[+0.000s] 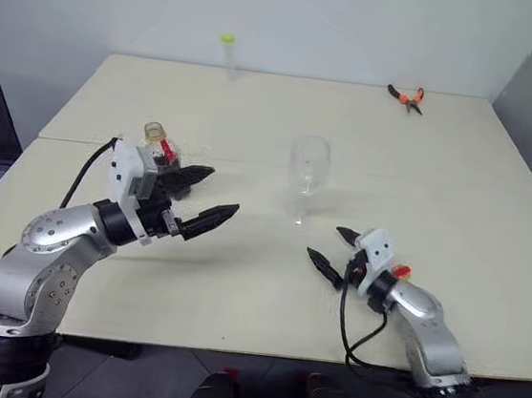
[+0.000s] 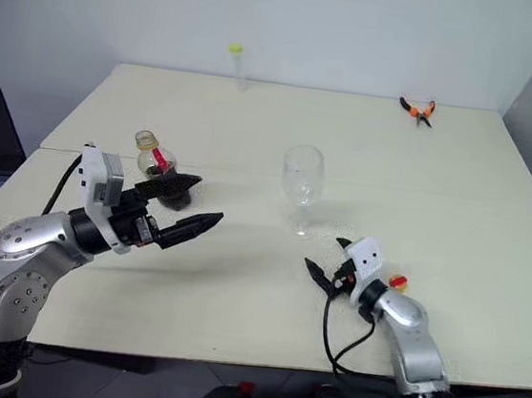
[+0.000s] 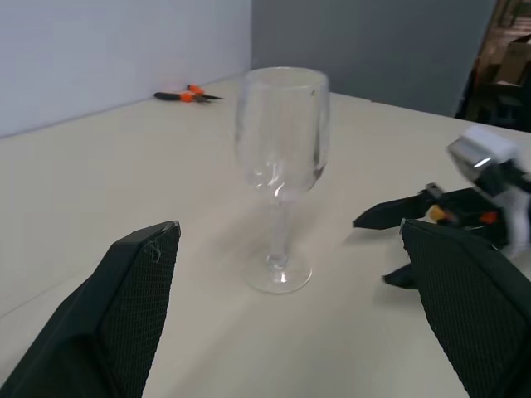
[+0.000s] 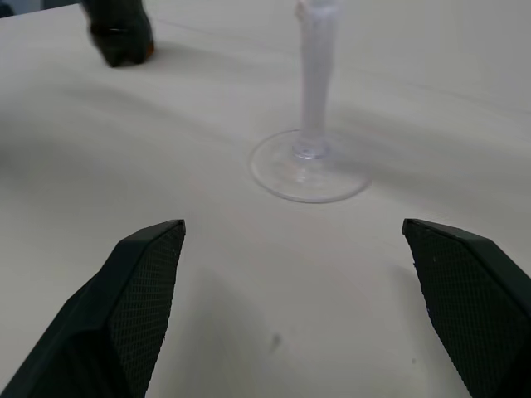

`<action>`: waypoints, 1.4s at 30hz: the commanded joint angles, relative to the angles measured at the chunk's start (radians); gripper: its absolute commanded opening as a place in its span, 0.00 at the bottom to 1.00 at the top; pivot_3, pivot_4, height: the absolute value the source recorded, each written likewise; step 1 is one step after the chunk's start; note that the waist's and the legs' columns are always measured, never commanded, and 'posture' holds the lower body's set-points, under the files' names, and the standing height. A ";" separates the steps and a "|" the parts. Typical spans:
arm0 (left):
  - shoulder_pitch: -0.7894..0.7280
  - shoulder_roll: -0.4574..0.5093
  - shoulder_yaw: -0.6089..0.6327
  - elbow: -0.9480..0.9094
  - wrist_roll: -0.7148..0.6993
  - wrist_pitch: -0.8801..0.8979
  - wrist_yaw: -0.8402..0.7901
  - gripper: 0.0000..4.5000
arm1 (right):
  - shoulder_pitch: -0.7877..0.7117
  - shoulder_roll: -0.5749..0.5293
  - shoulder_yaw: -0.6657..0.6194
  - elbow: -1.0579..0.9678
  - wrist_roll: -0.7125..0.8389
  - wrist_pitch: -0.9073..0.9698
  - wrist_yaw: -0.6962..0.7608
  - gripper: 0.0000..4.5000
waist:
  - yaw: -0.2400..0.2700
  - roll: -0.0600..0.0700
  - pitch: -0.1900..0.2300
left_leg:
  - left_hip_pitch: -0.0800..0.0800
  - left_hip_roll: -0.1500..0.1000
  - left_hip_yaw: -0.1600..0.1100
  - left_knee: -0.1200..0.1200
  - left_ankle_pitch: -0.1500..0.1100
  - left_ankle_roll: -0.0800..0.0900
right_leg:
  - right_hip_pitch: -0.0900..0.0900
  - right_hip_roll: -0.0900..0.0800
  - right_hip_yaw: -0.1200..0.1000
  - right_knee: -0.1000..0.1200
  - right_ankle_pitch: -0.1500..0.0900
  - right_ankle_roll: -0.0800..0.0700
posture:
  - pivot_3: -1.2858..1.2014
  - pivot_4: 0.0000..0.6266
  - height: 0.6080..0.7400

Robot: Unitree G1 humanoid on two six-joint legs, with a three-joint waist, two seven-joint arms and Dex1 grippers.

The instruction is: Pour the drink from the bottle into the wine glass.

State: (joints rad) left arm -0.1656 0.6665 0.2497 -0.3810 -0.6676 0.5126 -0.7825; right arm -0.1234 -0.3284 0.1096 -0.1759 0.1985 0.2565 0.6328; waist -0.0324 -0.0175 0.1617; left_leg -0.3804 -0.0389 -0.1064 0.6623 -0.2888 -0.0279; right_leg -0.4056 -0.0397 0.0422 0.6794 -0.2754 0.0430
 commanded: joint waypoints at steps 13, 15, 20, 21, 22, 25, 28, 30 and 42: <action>0.135 -0.289 0.001 0.097 0.362 -0.318 0.403 1.00 | -0.001 -0.187 -0.089 -0.438 0.311 0.279 0.079 0.99 | 0.007 -0.001 0.000 | 0.000 -0.001 -0.001 0.000 0.000 0.000 | 0.002 -0.001 -0.001 -0.001 0.000 0.000 | 0.52 0.24 1.00; 0.118 -0.315 0.008 0.157 0.387 -0.344 0.439 1.00 | -0.018 -0.189 -0.091 -0.447 0.322 0.293 0.069 0.99 | 0.007 -0.001 0.000 | 0.000 0.000 -0.001 0.000 0.000 0.000 | 0.001 -0.001 -0.002 -0.001 0.000 0.000 | 0.52 0.24 1.00; 0.044 -0.327 0.007 0.283 0.413 -0.398 0.461 1.00 | -0.041 -0.194 -0.089 -0.464 0.338 0.318 0.055 0.99 | 0.007 -0.002 -0.001 | -0.001 -0.001 -0.002 0.000 0.000 0.000 | 0.001 0.000 -0.002 -0.001 0.000 0.000 | 0.52 0.24 1.00; 0.032 -0.330 0.009 0.299 0.410 -0.400 0.463 1.00 | -0.044 -0.195 -0.088 -0.466 0.338 0.319 0.054 0.99 | 0.008 -0.002 -0.001 | -0.001 -0.001 -0.001 0.001 0.000 0.000 | 0.001 0.000 -0.002 -0.001 0.000 0.000 | 0.52 0.24 1.00; 0.013 -0.332 0.009 0.319 0.412 -0.404 0.469 1.00 | -0.045 -0.195 -0.087 -0.469 0.339 0.321 0.051 0.99 | 0.008 -0.002 -0.001 | -0.001 -0.001 -0.001 0.001 0.000 0.000 | 0.001 0.000 -0.002 -0.001 0.000 0.000 | 0.52 0.24 1.00; -0.031 -0.333 0.009 0.371 0.426 -0.419 0.490 1.00 | -0.050 -0.192 -0.085 -0.473 0.342 0.329 0.042 0.99 | 0.008 -0.002 -0.001 | -0.001 -0.001 -0.001 0.001 0.000 0.000 | 0.001 0.000 -0.002 -0.001 0.000 0.000 | 0.52 0.24 1.00; -0.062 -0.327 0.006 0.414 0.440 -0.427 0.500 1.00 | -0.052 -0.196 -0.089 -0.490 0.356 0.339 0.036 0.99 | 0.008 -0.002 -0.001 | -0.001 -0.001 -0.002 0.001 0.000 0.000 | 0.001 0.000 -0.002 -0.001 0.000 0.000 | 0.52 0.24 1.00; -0.084 -0.325 0.008 0.443 0.446 -0.433 0.508 1.00 | -0.060 -0.197 -0.093 -0.503 0.371 0.348 0.033 0.99 | 0.008 -0.002 -0.001 | -0.001 -0.001 -0.002 0.001 0.000 0.000 | 0.001 0.000 -0.002 -0.001 0.000 0.000 | 0.52 0.24 1.00; -0.184 -0.328 0.007 0.596 0.456 -0.447 0.538 1.00 | -0.094 -0.258 -0.116 -0.561 0.493 0.399 0.059 0.99 | 0.008 -0.002 -0.001 | -0.001 -0.001 -0.002 0.001 0.000 0.000 | 0.001 0.000 -0.003 -0.001 0.000 0.000 | 0.52 0.24 1.00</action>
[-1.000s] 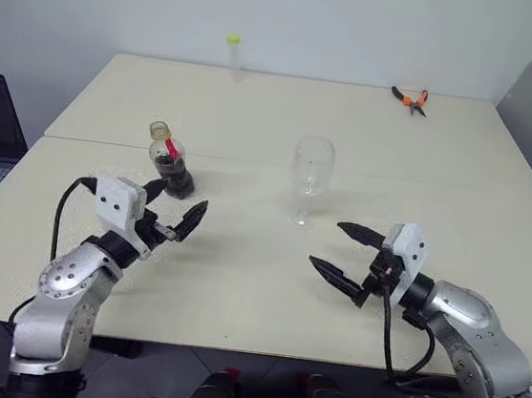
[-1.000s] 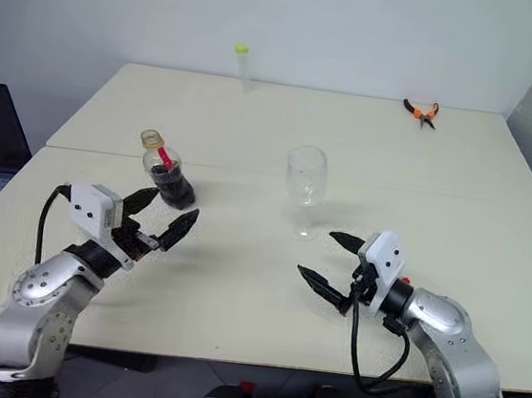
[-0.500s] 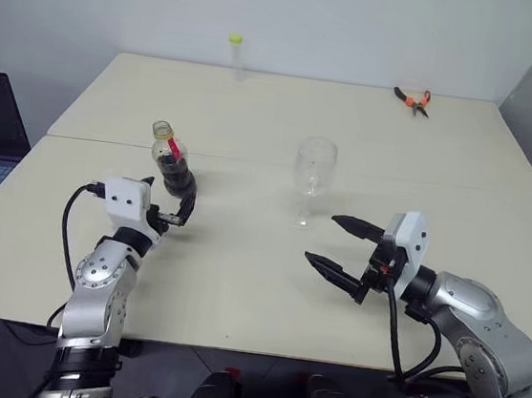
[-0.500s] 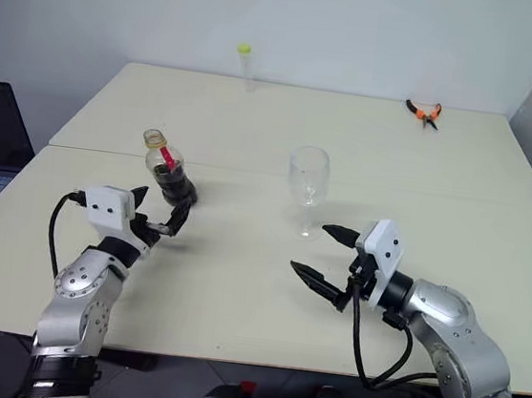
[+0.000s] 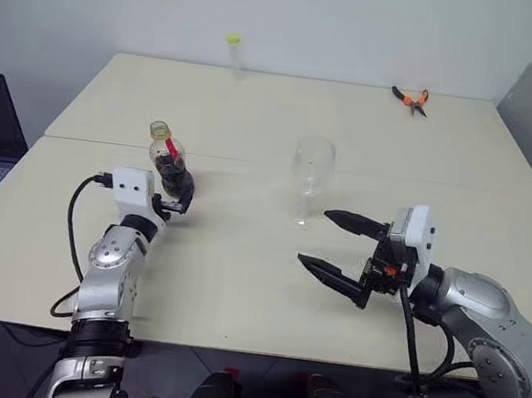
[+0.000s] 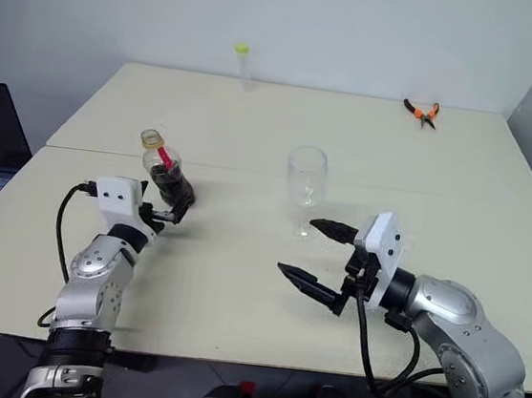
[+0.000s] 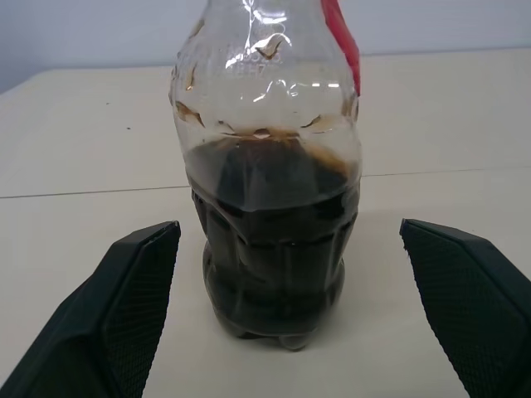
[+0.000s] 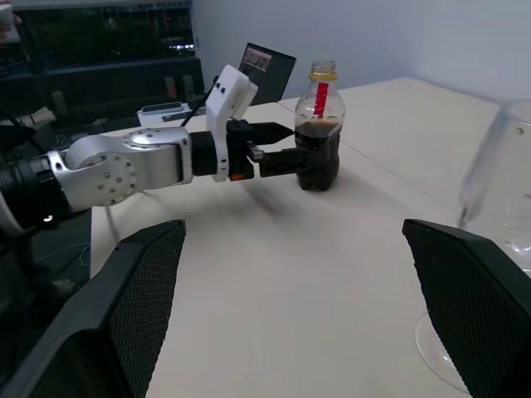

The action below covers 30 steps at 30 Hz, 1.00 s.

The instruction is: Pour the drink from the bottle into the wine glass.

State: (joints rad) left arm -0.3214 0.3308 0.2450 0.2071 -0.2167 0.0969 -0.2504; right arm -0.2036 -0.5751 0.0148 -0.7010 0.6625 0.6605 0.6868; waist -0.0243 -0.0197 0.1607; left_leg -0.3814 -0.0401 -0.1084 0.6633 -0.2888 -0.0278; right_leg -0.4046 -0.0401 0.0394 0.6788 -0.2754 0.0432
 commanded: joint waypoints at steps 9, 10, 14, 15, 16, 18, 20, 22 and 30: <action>-0.145 0.009 0.013 0.197 0.014 -0.079 0.024 1.00 | -0.016 -0.018 -0.003 -0.031 0.016 -0.017 0.001 0.99 | 0.000 0.000 0.000 | 0.000 0.000 0.000 0.000 0.000 0.000 | 0.000 0.000 0.000 0.000 0.000 0.000 | 0.52 0.24 1.00; -0.162 0.009 0.015 0.228 0.013 -0.089 0.024 1.00 | -0.017 -0.018 0.000 -0.029 0.013 -0.019 0.002 0.99 | 0.001 0.000 0.000 | 0.000 0.000 0.000 0.000 0.000 0.000 | 0.000 0.000 0.000 0.000 0.000 0.000 | 0.52 0.24 1.00; -0.227 0.012 0.016 0.352 0.008 -0.135 0.008 0.96 | -0.023 -0.017 0.012 -0.019 -0.001 -0.028 0.005 1.00 | 0.000 0.000 0.000 | 0.000 0.000 0.000 0.000 0.000 0.000 | 0.000 0.000 0.000 0.000 0.000 0.000 | 0.52 0.24 1.00; -0.246 0.014 0.017 0.386 0.008 -0.149 0.006 0.91 | -0.024 -0.016 0.014 -0.016 -0.005 -0.030 0.005 1.00 | 0.000 0.000 0.000 | 0.000 0.000 0.000 0.000 0.000 0.000 | 0.000 0.000 0.000 0.000 0.000 0.000 | 0.52 0.24 1.00; -0.260 0.015 0.017 0.412 0.009 -0.162 0.004 0.87 | -0.026 -0.016 0.016 -0.014 -0.009 -0.031 0.006 1.00 | 0.000 0.000 0.000 | 0.000 0.000 0.000 0.000 0.000 0.000 | 0.000 0.000 0.000 0.000 0.000 0.000 | 0.52 0.24 1.00; -0.278 0.017 0.017 0.444 0.009 -0.184 -0.003 0.73 | -0.025 -0.015 0.018 -0.014 -0.013 -0.032 0.005 1.00 | 0.000 0.000 0.000 | 0.000 0.000 0.000 0.000 0.000 0.000 | 0.000 0.000 0.000 0.000 0.000 0.000 | 0.52 0.24 1.00; -0.288 0.019 0.016 0.459 0.008 -0.203 -0.015 0.59 | -0.023 -0.015 0.018 -0.016 -0.014 -0.033 0.003 1.00 | 0.000 0.000 0.000 | 0.000 0.000 0.000 0.000 0.000 -0.001 | 0.000 0.000 0.000 0.000 0.000 0.000 | 0.52 0.24 1.00; -0.293 0.022 0.014 0.460 0.007 -0.212 -0.022 0.49 | -0.021 -0.015 0.018 -0.018 -0.014 -0.033 0.000 1.00 | 0.000 -0.001 0.000 | 0.000 0.000 0.000 0.000 0.001 -0.001 | 0.000 0.000 0.000 0.000 0.000 0.000 | 0.52 0.24 1.00; -0.239 0.044 -0.026 0.226 0.013 -0.147 -0.064 0.26 | -0.009 -0.008 -0.004 -0.037 -0.015 -0.040 -0.042 1.00 | -0.001 -0.001 0.001 | -0.001 0.000 0.000 0.001 0.002 -0.003 | -0.001 0.000 0.000 0.000 0.000 0.000 | 0.52 0.24 1.00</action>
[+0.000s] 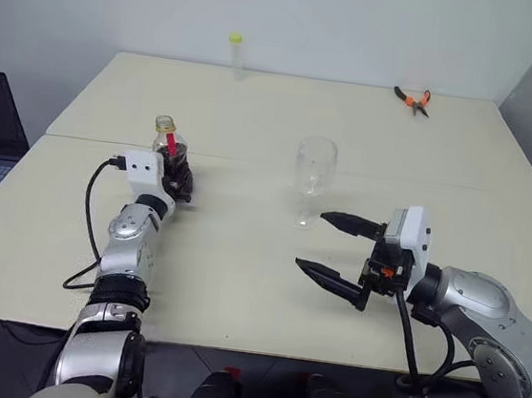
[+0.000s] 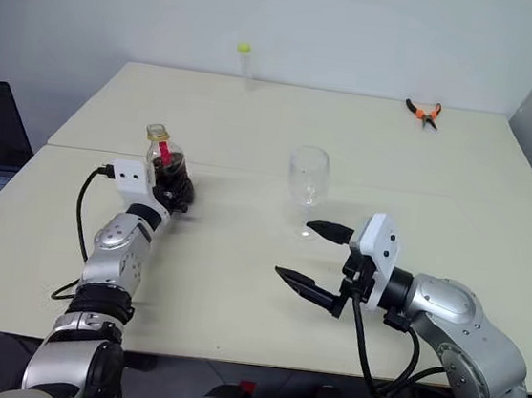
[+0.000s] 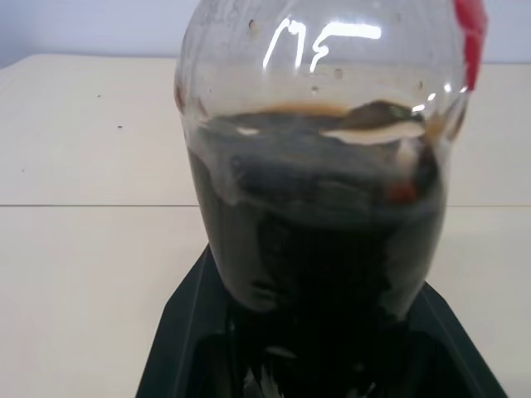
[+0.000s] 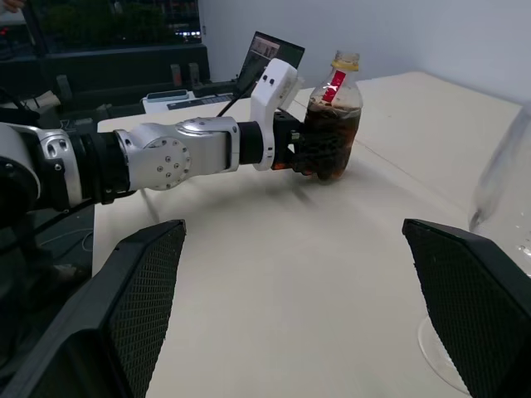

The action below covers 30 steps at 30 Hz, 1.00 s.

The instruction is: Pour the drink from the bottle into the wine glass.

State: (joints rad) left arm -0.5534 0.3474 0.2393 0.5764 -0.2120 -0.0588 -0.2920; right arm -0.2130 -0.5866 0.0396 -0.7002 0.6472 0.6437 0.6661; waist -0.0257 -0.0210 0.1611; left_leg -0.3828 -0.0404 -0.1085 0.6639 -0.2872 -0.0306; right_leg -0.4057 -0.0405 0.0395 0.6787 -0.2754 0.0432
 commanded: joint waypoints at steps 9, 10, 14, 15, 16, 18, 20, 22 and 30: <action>-0.147 0.036 -0.152 -0.208 0.063 0.078 -0.130 0.23 | 0.016 0.028 -0.043 -0.035 -0.018 -0.040 -0.091 1.00 | 0.006 -0.001 0.000 | 0.000 -0.001 0.000 0.001 0.000 0.000 | 0.000 0.001 -0.001 0.000 0.000 0.000 | 0.52 0.24 1.00; -0.167 0.039 -0.168 -0.197 0.072 0.075 -0.148 0.23 | 0.012 0.036 -0.044 -0.031 -0.023 -0.041 -0.105 1.00 | 0.004 -0.001 0.000 | 0.000 -0.001 0.000 0.001 0.000 0.000 | 0.000 0.001 0.000 0.000 0.000 0.000 | 0.52 0.24 1.00; -0.272 0.058 -0.268 -0.106 0.179 -0.030 -0.210 0.23 | -0.015 0.076 -0.055 -0.012 -0.038 -0.047 -0.166 1.00 | 0.000 -0.001 0.000 | 0.000 -0.001 0.001 0.000 0.001 -0.001 | 0.000 0.002 0.000 0.000 0.000 0.000 | 0.52 0.24 1.00; -0.291 0.062 -0.285 -0.082 0.201 -0.062 -0.218 0.23 | -0.022 0.083 -0.055 -0.010 -0.039 -0.044 -0.174 1.00 | -0.001 -0.001 0.000 | 0.000 -0.001 0.001 0.000 0.001 -0.001 | 0.000 0.002 0.000 0.000 0.000 0.000 | 0.52 0.24 1.00; -0.307 0.064 -0.298 -0.058 0.217 -0.088 -0.224 0.23 | -0.030 0.090 -0.055 -0.008 -0.043 -0.042 -0.186 1.00 | -0.002 -0.001 0.000 | 0.000 -0.001 0.001 0.000 0.001 -0.001 | 0.000 0.002 0.000 0.000 0.000 0.000 | 0.52 0.24 1.00; -0.336 0.066 -0.316 -0.009 0.245 -0.137 -0.228 0.23 | -0.044 0.104 -0.057 -0.005 -0.047 -0.038 -0.208 1.00 | -0.004 -0.001 0.000 | 0.000 -0.001 0.001 0.000 0.001 -0.001 | 0.000 0.002 0.001 0.000 0.000 0.000 | 0.52 0.24 1.00; -0.366 0.072 -0.342 0.047 0.287 -0.202 -0.226 0.22 | -0.064 0.115 -0.057 -0.001 -0.067 -0.035 -0.242 1.00 | -0.006 -0.001 0.000 | 0.000 -0.001 0.001 -0.001 0.001 -0.001 | -0.001 0.002 0.001 0.000 0.000 0.000 | 0.52 0.24 1.00; -0.392 0.083 -0.366 0.097 0.331 -0.273 -0.215 0.22 | -0.085 0.124 -0.050 0.005 -0.078 -0.032 -0.263 1.00 | -0.005 -0.001 0.000 | 0.000 -0.001 0.001 -0.001 0.001 -0.001 | -0.001 0.002 0.001 0.000 0.000 0.000 | 0.52 0.24 1.00; -0.476 0.116 -0.421 0.244 0.472 -0.481 -0.131 0.22 | -0.127 0.149 -0.025 0.029 -0.110 -0.017 -0.305 1.00 | -0.003 -0.001 0.000 | -0.002 -0.002 0.001 0.000 0.001 -0.001 | -0.002 0.002 0.001 0.000 0.000 0.000 | 0.52 0.24 1.00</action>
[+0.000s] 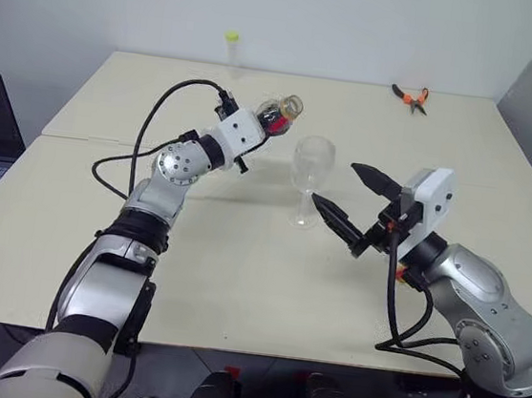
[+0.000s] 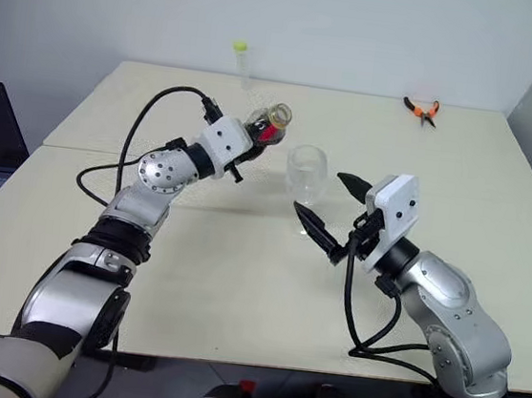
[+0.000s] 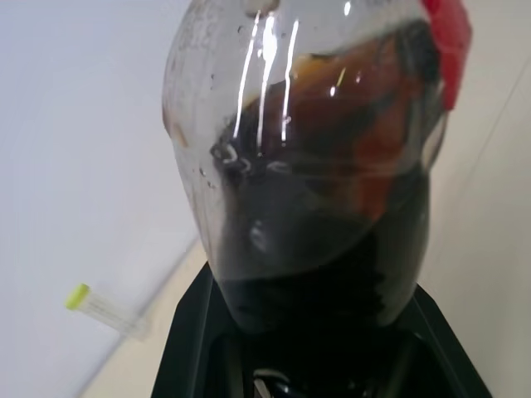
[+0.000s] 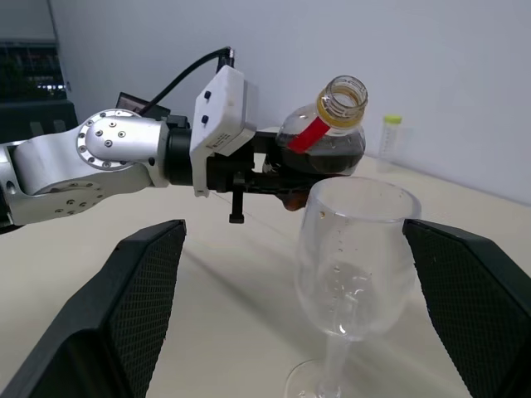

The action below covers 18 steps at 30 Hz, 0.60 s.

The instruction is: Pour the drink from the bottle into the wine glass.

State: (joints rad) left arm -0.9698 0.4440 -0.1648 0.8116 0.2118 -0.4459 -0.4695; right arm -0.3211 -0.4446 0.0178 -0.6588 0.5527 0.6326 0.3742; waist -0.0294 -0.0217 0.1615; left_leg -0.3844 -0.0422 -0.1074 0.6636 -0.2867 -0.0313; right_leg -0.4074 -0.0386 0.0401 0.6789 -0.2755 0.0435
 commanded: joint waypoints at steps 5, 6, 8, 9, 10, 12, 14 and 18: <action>-0.099 0.035 -0.044 0.072 0.122 -0.177 0.103 0.22 | -0.020 0.012 0.019 0.004 -0.051 0.002 -0.023 1.00 | 0.000 0.000 0.000 | 0.000 0.000 0.000 0.000 0.000 0.001 | 0.000 0.000 0.000 0.000 0.000 0.000 | 0.52 0.24 1.00; -0.107 0.040 -0.052 0.083 0.140 -0.194 0.116 0.22 | -0.021 0.011 0.023 0.009 -0.061 0.005 -0.027 1.00 | 0.000 0.000 0.000 | 0.000 0.000 0.000 0.000 0.000 0.001 | 0.000 0.000 0.000 0.001 0.000 0.000 | 0.52 0.24 1.00; -0.121 0.047 -0.061 0.107 0.164 -0.216 0.141 0.22 | -0.023 0.016 0.023 0.017 -0.074 0.006 -0.032 1.00 | -0.001 0.000 0.000 | 0.000 0.000 0.000 0.000 0.000 0.001 | -0.001 0.000 0.000 0.001 0.000 0.000 | 0.52 0.24 1.00; -0.126 0.052 -0.068 0.114 0.178 -0.229 0.155 0.22 | -0.023 0.018 0.024 0.019 -0.077 0.008 -0.033 1.00 | -0.001 0.000 0.000 | 0.000 0.000 0.000 0.000 0.000 0.001 | -0.001 0.000 0.000 0.001 0.000 0.000 | 0.52 0.24 1.00; -0.133 0.055 -0.073 0.124 0.189 -0.238 0.168 0.22 | -0.024 0.019 0.025 0.021 -0.080 0.010 -0.034 1.00 | -0.001 0.000 0.000 | 0.000 0.000 0.000 0.000 0.000 0.001 | -0.001 0.000 0.000 0.001 0.000 0.000 | 0.52 0.24 1.00; -0.148 0.064 -0.089 0.141 0.223 -0.260 0.198 0.22 | -0.025 0.020 0.027 0.023 -0.084 0.015 -0.035 1.00 | -0.001 0.000 0.000 | 0.000 0.000 0.000 0.000 0.000 0.001 | -0.001 0.000 0.000 0.001 0.000 0.000 | 0.52 0.24 1.00; -0.158 0.071 -0.102 0.154 0.248 -0.280 0.221 0.22 | -0.026 0.021 0.029 0.023 -0.088 0.020 -0.035 1.00 | -0.001 0.000 0.000 | -0.001 0.000 0.000 0.000 -0.001 0.001 | -0.001 0.000 0.000 0.001 0.000 0.000 | 0.52 0.24 1.00; -0.183 0.088 -0.131 0.176 0.306 -0.315 0.276 0.22 | -0.028 0.026 0.033 0.024 -0.096 0.026 -0.034 1.00 | -0.001 0.000 0.000 | -0.001 0.000 0.000 0.000 -0.001 0.002 | -0.001 0.000 0.000 0.001 0.000 0.000 | 0.52 0.24 1.00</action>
State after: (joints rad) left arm -1.1014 0.5146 -0.3001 0.9969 0.5120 -0.7320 -0.2324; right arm -0.3283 -0.4226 0.0596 -0.6125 0.4595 0.6645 0.3440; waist -0.0301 -0.0217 0.1615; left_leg -0.3852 -0.0425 -0.1072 0.6638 -0.2880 -0.0288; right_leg -0.4088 -0.0383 0.0401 0.6800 -0.2755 0.0436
